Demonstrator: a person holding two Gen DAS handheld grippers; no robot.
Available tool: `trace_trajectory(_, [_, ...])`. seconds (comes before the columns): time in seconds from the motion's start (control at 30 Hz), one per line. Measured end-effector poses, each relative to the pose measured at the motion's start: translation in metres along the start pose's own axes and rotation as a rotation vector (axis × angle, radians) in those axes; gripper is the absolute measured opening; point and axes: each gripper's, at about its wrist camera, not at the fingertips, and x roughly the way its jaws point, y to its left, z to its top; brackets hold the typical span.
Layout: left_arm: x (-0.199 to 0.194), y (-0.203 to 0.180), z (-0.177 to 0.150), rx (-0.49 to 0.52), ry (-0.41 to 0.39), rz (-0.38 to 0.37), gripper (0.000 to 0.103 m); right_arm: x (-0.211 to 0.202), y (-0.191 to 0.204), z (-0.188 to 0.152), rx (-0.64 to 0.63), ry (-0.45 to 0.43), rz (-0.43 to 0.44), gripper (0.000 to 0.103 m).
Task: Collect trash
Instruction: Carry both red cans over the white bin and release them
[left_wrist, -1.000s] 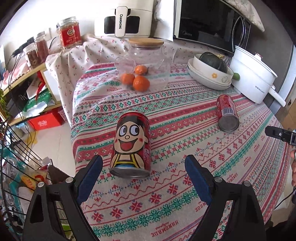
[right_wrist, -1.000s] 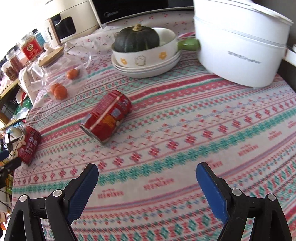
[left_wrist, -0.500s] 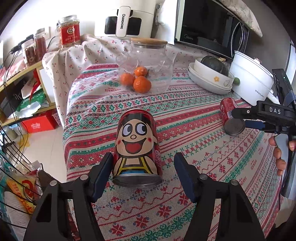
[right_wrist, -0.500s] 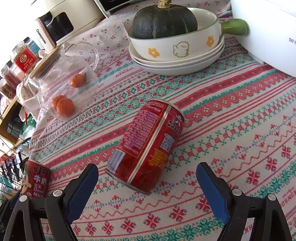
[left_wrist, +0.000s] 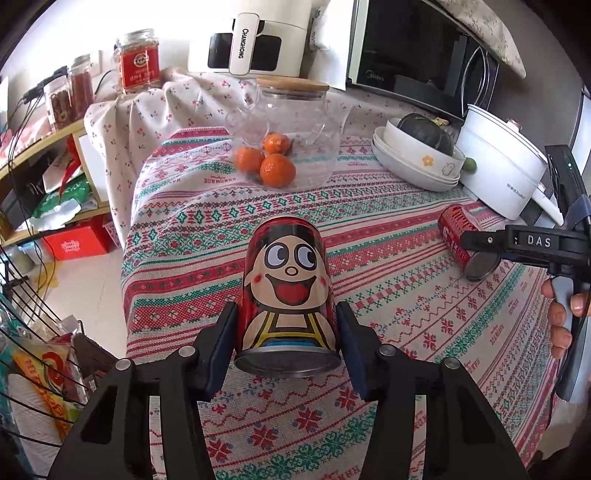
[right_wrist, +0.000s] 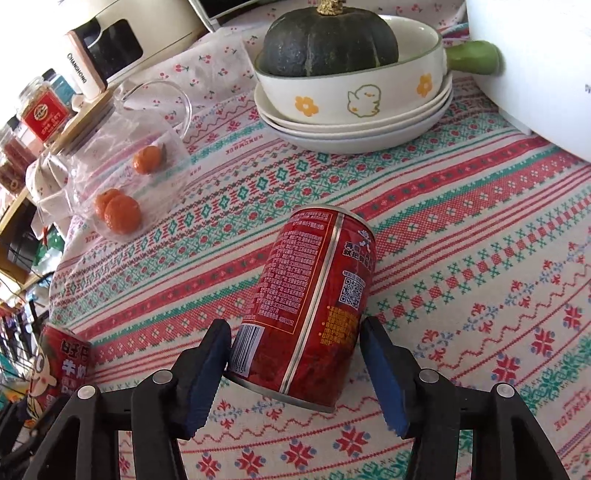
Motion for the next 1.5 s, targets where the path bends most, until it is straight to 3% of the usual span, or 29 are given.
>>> trace_trajectory(0.33, [-0.037,-0.057,0.006,0.022,-0.009,-0.051,0.055,-0.07,-0.024,-0.025,-0.087,-0.018,-0.051,0.056])
trace_trajectory(0.9, [-0.091,-0.174,-0.037,0.114,0.055,-0.159,0.055,-0.168,-0.095,-0.075,-0.046,-0.04,-0.082,0.055])
trace_trajectory(1.23, [-0.113,-0.232,-0.063,0.137,0.083,-0.279,0.055,-0.24,-0.16,-0.118,0.02,-0.088,-0.084,0.055])
trace_trajectory(1.4, [-0.112,-0.269,-0.065,0.18,0.098,-0.364,0.055,-0.265,-0.202,-0.136,0.084,-0.061,-0.095,0.055])
trace_trajectory(1.5, [-0.107,-0.295,-0.069,0.207,0.118,-0.407,0.055,-0.281,-0.224,-0.143,0.09,-0.078,-0.137,0.055])
